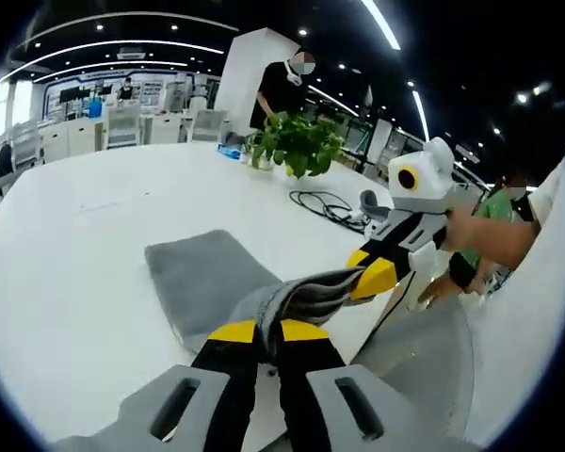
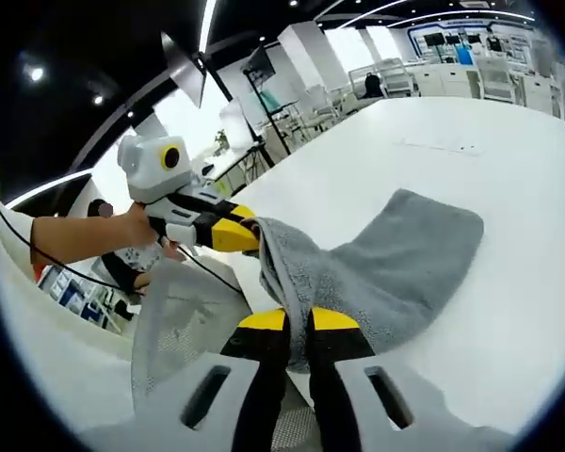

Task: Fold the towel on the table until its edges align and the towel forms a compact rectangular stack.

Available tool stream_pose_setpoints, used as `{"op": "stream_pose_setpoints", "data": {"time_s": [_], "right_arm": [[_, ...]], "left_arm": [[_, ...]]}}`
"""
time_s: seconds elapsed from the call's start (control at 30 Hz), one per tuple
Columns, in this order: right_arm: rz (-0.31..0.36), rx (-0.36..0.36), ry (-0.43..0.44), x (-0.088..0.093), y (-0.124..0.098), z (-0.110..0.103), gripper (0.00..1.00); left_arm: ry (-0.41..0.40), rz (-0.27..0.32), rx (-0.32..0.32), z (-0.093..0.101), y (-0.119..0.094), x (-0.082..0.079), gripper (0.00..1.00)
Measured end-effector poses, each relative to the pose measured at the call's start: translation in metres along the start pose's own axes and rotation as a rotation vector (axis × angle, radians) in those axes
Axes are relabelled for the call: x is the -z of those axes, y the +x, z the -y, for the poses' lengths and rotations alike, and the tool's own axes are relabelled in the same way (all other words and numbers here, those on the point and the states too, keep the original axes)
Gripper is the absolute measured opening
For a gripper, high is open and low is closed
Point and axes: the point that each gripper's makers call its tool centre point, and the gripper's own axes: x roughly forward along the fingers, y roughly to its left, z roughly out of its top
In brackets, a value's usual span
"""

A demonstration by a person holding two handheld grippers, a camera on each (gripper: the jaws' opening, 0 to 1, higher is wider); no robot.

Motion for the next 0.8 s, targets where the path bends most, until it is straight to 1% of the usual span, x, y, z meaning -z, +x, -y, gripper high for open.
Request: {"op": "stream_pose_setpoints", "data": {"time_s": [0.17, 0.33, 0.47, 0.53, 0.67, 0.8], "right_arm": [[0.014, 0.005, -0.008, -0.014, -0.005, 0.003, 0.05], [0.019, -0.001, -0.035, -0.023, -0.008, -0.003, 0.05], [0.013, -0.010, -0.057, -0.026, -0.008, -0.008, 0.05], [0.010, -0.010, -0.062, -0.027, -0.008, -0.006, 0.05], [0.018, -0.003, -0.034, -0.032, -0.008, 0.000, 0.05], [0.019, 0.009, 0.001, -0.037, -0.008, 0.009, 0.04]], "left_arm": [[0.023, 0.027, -0.005, -0.003, -0.001, -0.019, 0.07], [0.020, 0.061, 0.001, -0.005, -0.006, -0.036, 0.06], [0.030, 0.068, -0.002, -0.006, -0.007, -0.040, 0.06], [0.031, 0.067, -0.005, -0.008, -0.006, -0.041, 0.06], [0.039, 0.059, -0.010, -0.010, -0.004, -0.040, 0.07], [0.068, 0.052, -0.017, -0.011, -0.001, -0.038, 0.07]]}}
